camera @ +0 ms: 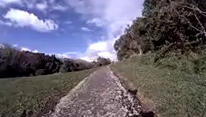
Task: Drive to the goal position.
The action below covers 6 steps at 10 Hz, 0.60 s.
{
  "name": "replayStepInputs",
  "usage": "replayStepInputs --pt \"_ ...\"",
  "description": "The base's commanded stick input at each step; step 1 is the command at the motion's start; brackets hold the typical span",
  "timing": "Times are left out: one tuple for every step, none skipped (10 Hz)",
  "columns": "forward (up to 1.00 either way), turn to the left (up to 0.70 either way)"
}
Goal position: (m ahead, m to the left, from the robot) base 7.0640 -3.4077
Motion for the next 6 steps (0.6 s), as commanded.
replayStepInputs --pt "0.70 0.01" --pt "0.70 0.01" --pt "0.70 0.01" --pt "0.70 0.01" --pt "0.70 0.01" --pt "0.70 0.01"
